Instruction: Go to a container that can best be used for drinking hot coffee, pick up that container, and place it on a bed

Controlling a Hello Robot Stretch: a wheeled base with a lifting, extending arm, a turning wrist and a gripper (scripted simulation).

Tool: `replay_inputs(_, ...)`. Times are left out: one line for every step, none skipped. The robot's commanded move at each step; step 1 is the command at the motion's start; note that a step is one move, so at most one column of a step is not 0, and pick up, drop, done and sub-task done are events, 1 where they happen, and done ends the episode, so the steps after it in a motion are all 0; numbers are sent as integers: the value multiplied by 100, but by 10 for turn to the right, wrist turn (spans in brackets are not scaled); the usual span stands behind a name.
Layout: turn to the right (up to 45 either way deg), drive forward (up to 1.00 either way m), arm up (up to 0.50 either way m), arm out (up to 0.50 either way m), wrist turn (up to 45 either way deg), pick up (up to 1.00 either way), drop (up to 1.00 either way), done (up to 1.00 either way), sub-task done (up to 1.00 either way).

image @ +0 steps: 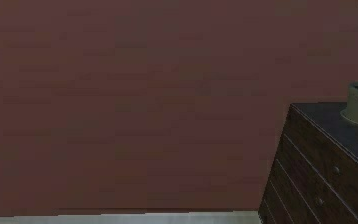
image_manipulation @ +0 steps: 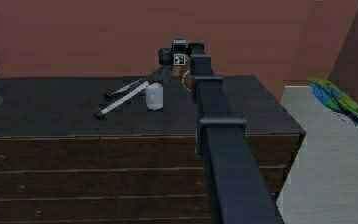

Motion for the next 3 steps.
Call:
replay_inputs(0, 0, 0, 0, 450, 0, 0, 0, 0)
replay_inputs(0, 0, 0, 0, 240, 0, 0, 0, 0)
replay_inputs(0, 0, -4, 0, 0, 0, 0, 0, 0)
